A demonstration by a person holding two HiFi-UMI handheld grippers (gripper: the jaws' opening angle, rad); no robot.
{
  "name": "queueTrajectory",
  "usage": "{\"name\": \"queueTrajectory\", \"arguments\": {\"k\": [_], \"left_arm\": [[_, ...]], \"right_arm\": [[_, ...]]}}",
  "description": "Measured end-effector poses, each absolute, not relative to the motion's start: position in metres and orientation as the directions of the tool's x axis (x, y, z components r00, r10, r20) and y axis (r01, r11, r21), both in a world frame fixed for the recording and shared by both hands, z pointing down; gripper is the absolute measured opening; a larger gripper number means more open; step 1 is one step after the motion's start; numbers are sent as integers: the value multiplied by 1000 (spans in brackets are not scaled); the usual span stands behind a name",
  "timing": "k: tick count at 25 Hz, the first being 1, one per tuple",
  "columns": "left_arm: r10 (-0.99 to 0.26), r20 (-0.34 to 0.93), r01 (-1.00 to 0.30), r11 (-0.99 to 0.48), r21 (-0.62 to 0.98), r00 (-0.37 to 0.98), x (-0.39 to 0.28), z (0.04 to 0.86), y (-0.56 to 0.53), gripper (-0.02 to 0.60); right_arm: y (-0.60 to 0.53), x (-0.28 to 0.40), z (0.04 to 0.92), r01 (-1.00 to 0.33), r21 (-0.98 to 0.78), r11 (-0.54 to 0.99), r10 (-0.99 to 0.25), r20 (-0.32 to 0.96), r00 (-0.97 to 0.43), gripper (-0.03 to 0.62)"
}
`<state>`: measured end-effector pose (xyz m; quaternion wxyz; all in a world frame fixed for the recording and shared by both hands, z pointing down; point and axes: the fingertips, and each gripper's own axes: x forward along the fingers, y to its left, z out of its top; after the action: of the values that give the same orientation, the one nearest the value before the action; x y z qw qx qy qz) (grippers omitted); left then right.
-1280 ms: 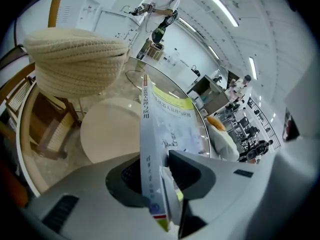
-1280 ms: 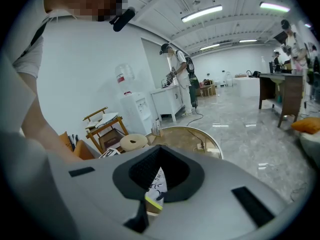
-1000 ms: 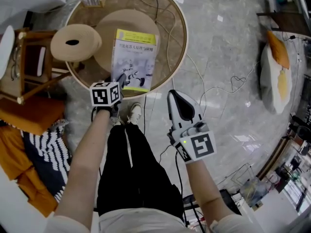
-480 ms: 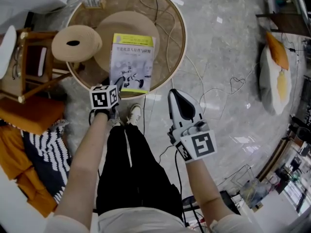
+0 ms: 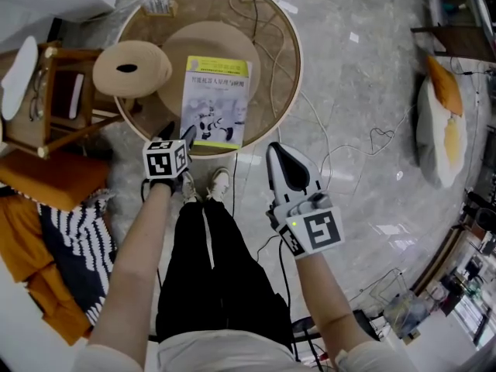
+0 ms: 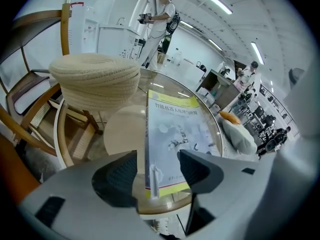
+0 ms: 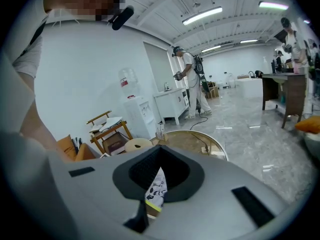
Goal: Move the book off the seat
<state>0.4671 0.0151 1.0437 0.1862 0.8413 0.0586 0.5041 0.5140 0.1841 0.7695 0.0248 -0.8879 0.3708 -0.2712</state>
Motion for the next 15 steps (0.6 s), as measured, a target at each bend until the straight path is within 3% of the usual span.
{"name": "queueTrajectory", "arguments": {"k": [7, 15], "left_arm": [[334, 768, -70, -895, 440, 546, 469, 1018, 9, 248], [312, 722, -60, -897, 439, 618, 478, 968, -7, 50]], "right_arm": [[174, 511, 753, -656, -236, -717, -679, 450, 580, 21], [165, 505, 718, -666, -216, -714, -684, 420, 596, 21]]}}
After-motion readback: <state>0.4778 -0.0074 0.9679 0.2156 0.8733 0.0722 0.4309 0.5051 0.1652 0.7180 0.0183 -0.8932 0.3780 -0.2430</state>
